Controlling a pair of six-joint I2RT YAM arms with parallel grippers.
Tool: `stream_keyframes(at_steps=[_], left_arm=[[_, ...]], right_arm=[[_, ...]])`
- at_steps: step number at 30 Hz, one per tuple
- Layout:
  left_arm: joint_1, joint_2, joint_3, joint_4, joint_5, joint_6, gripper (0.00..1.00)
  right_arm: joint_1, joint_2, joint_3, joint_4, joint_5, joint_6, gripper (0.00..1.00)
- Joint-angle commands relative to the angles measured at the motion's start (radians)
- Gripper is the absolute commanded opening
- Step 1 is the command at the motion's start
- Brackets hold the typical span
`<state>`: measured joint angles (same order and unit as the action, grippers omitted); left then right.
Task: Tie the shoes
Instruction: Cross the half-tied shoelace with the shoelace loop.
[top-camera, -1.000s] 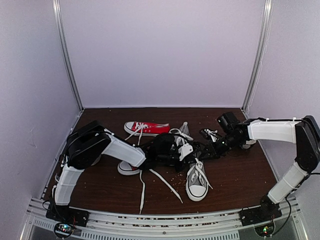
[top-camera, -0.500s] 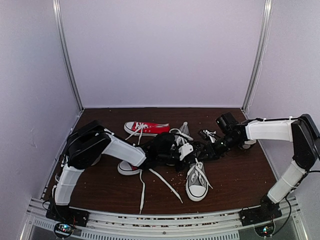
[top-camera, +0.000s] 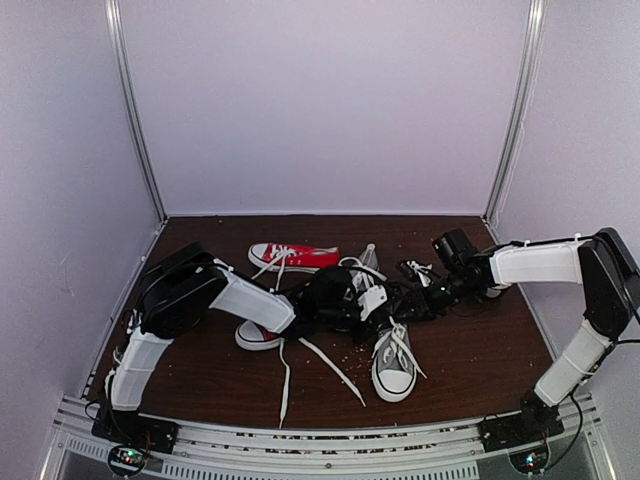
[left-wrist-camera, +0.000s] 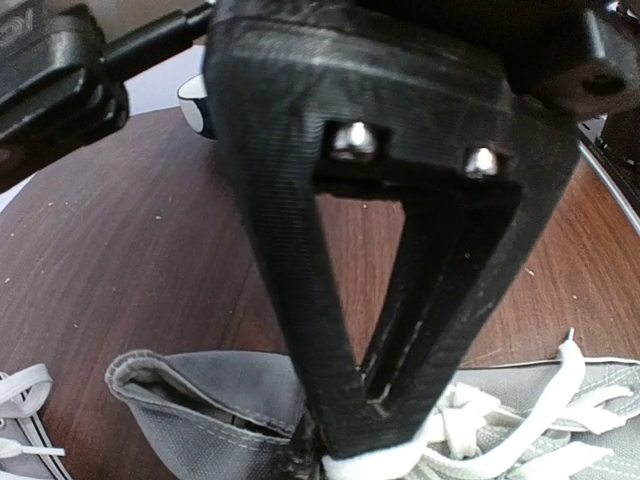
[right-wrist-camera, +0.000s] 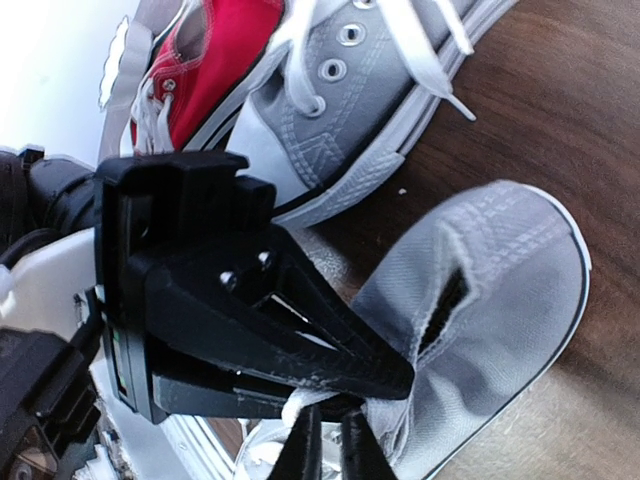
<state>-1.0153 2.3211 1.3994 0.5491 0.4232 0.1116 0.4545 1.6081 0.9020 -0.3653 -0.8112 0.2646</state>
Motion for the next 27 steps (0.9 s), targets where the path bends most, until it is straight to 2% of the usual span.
stream_keyframes(at_steps=[1, 3, 9, 15, 24, 27], left_arm=[[-0.009, 0.002, 0.013, 0.169, -0.025, -0.076, 0.08], [-0.009, -0.002, 0.000, 0.197, -0.038, -0.098, 0.08], [-0.004, -0.016, -0.035, 0.226, -0.065, -0.103, 0.08], [-0.002, -0.034, -0.062, 0.192, -0.092, -0.041, 0.08], [-0.002, -0.024, -0.046, 0.181, -0.080, -0.038, 0.08], [-0.002, -0.025, -0.045, 0.195, -0.076, -0.044, 0.09]], right_arm=[[0.021, 0.020, -0.026, 0.064, -0.020, 0.016, 0.03], [0.021, 0.012, -0.026, 0.058, -0.021, 0.014, 0.00], [0.007, -0.050, -0.003, -0.006, 0.029, -0.009, 0.00], [-0.004, -0.101, 0.034, -0.110, 0.131, -0.053, 0.00], [-0.005, -0.103, 0.022, -0.111, 0.130, -0.053, 0.00], [-0.004, -0.093, 0.005, -0.063, 0.108, -0.033, 0.05]])
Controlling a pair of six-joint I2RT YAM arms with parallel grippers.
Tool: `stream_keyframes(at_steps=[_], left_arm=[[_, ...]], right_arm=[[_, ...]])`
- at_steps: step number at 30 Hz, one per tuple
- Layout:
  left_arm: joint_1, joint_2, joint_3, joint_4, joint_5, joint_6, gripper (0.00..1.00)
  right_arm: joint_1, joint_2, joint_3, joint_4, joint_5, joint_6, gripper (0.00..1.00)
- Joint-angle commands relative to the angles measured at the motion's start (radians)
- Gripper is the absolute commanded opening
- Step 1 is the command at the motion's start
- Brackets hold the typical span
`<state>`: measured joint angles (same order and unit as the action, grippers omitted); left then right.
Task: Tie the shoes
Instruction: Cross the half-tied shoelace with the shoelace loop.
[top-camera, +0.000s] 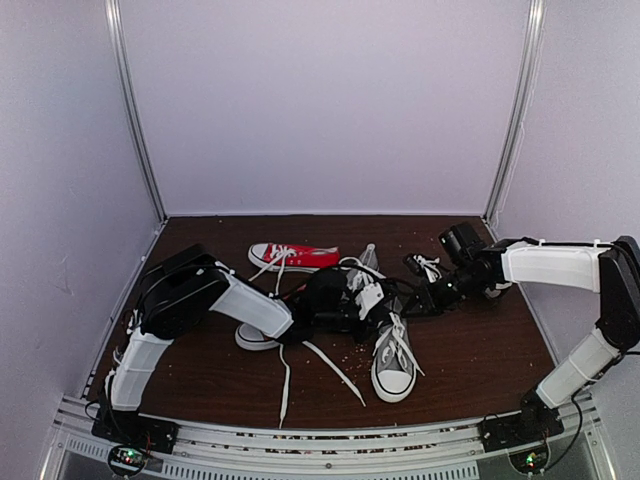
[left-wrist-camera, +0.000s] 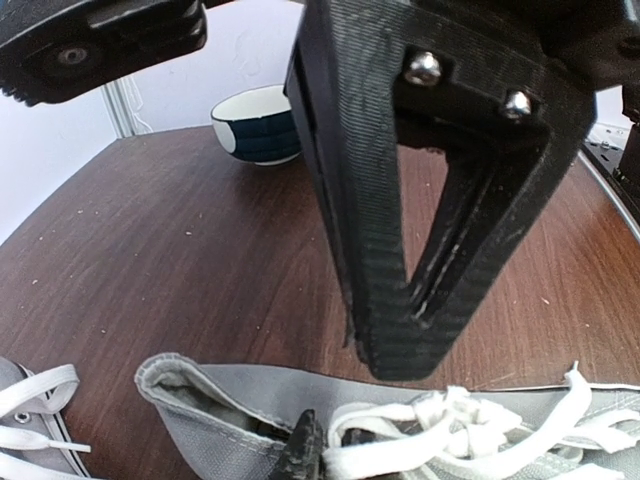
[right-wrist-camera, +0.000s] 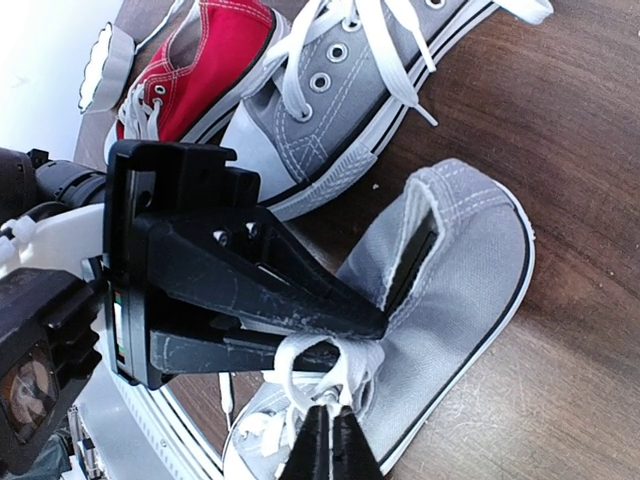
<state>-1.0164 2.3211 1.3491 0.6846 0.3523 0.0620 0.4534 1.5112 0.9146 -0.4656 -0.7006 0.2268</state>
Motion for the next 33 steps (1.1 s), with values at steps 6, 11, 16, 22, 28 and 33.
stream_keyframes(at_steps=[6, 11, 16, 22, 28, 33], left_arm=[[-0.001, -0.023, -0.001, 0.111, 0.036, -0.025, 0.11], [-0.001, -0.018, -0.008, 0.129, 0.046, -0.033, 0.11], [-0.001, -0.010, 0.005, 0.120, 0.054, -0.036, 0.11], [-0.001, -0.006, 0.007, 0.123, 0.053, -0.042, 0.11], [-0.001, -0.007, 0.003, 0.144, 0.051, -0.052, 0.11], [-0.001, -0.007, 0.005, 0.160, 0.058, -0.062, 0.11]], right_arm=[[0.004, 0.030, -0.012, 0.076, -0.055, 0.019, 0.11], [0.011, 0.045, -0.039, 0.118, -0.075, 0.038, 0.09], [0.023, 0.062, -0.055, 0.153, -0.106, 0.062, 0.11], [0.036, 0.068, -0.081, 0.185, -0.144, 0.085, 0.17], [0.044, 0.084, -0.091, 0.193, -0.108, 0.098, 0.18], [0.045, 0.108, -0.092, 0.196, -0.067, 0.100, 0.20]])
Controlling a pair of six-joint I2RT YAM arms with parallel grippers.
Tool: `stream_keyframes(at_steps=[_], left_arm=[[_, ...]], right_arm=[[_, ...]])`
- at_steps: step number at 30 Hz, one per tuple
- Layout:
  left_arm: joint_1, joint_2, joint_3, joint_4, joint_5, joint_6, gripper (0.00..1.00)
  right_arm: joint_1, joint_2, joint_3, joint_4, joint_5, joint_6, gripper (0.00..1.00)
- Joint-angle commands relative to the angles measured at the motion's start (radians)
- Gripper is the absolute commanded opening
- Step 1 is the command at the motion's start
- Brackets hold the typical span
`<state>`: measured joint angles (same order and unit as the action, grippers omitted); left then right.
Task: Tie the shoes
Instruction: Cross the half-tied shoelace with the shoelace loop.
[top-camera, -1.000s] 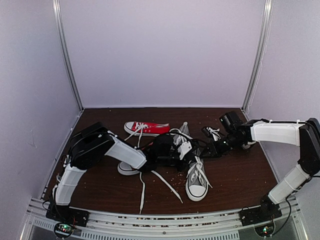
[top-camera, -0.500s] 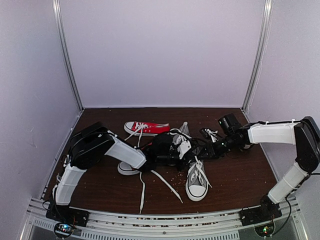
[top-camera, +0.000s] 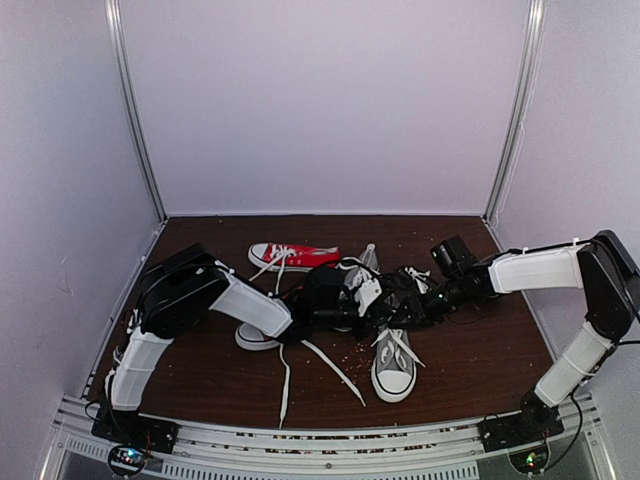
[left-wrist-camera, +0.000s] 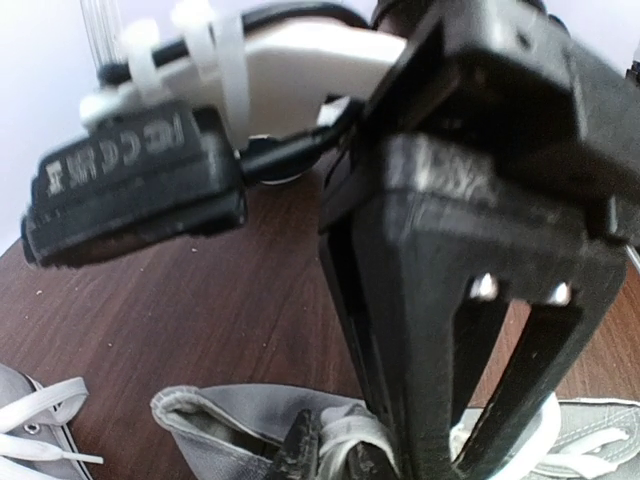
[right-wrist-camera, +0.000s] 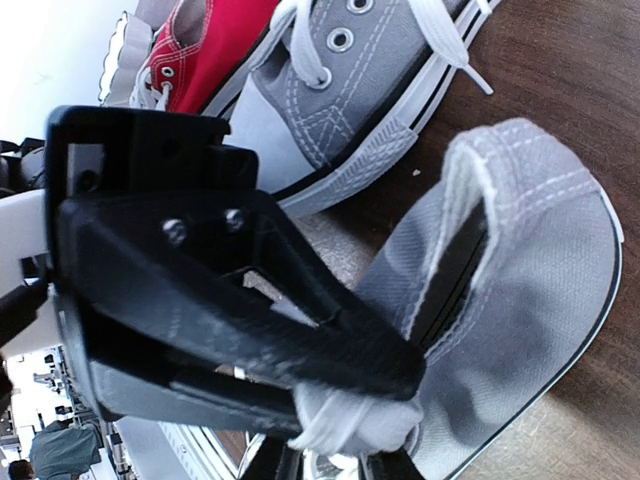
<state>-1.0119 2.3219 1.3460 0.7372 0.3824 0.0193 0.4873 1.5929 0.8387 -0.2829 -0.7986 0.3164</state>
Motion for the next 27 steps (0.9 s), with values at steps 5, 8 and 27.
stream_keyframes(at_steps=[5, 8, 27], left_arm=[[-0.005, -0.003, -0.001, 0.094, 0.043, -0.020, 0.11], [-0.005, -0.003, -0.001, 0.055, 0.050, -0.005, 0.11], [-0.005, -0.042, -0.041, -0.040, 0.016, 0.067, 0.10]], right_arm=[[0.009, -0.009, -0.001, 0.038, 0.019, 0.022, 0.10], [0.004, -0.037, 0.010, 0.009, 0.019, 0.009, 0.03], [-0.046, -0.091, 0.100, -0.271, 0.069, -0.129, 0.22]])
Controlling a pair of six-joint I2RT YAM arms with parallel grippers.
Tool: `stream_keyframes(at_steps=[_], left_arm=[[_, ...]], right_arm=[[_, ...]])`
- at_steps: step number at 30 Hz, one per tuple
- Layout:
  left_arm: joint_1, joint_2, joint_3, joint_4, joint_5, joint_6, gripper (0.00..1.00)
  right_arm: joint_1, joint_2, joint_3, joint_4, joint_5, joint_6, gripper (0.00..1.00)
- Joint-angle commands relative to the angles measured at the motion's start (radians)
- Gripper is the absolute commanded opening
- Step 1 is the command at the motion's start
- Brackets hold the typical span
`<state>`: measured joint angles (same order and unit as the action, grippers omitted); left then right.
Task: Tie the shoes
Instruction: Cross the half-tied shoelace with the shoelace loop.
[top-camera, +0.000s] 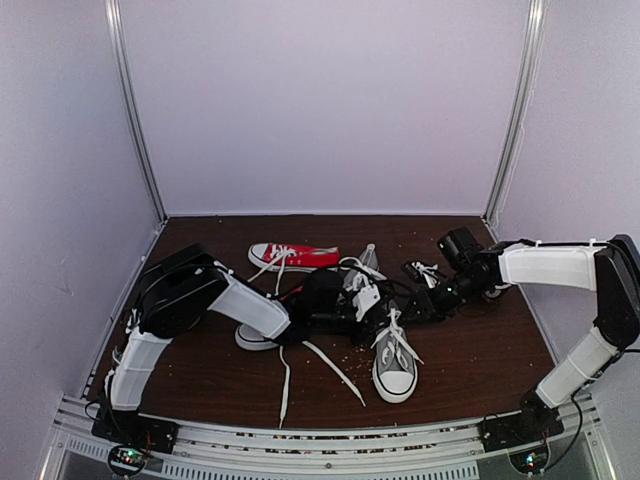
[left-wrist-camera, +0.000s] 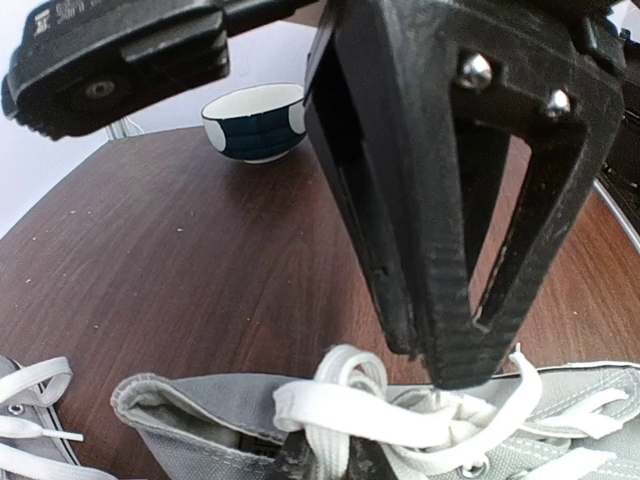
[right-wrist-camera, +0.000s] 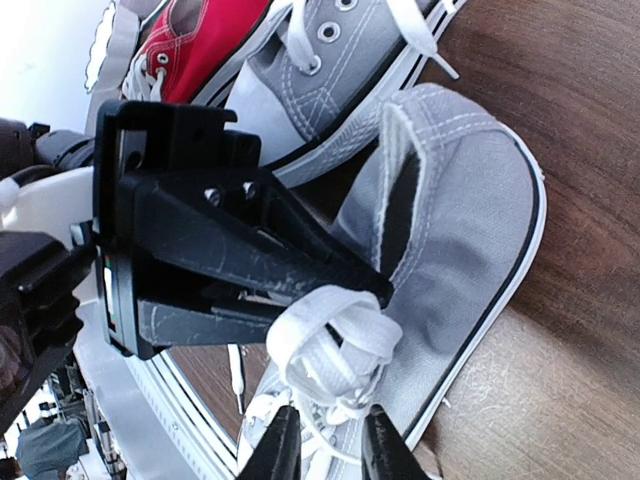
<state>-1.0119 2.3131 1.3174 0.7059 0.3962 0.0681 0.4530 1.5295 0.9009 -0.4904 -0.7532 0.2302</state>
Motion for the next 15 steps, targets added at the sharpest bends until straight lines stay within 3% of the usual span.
stream_keyframes(at_steps=[1, 5, 15], left_arm=[[-0.005, -0.033, -0.012, -0.006, 0.003, 0.018, 0.10], [-0.005, -0.032, -0.015, -0.001, 0.006, 0.015, 0.10], [-0.005, -0.034, -0.016, 0.007, 0.013, 0.009, 0.10]], right_arm=[[-0.016, -0.030, 0.033, -0.049, 0.025, -0.035, 0.21], [-0.019, -0.009, 0.017, 0.025, 0.011, 0.021, 0.12], [-0.019, -0.070, -0.020, 0.076, 0.042, 0.093, 0.12]])
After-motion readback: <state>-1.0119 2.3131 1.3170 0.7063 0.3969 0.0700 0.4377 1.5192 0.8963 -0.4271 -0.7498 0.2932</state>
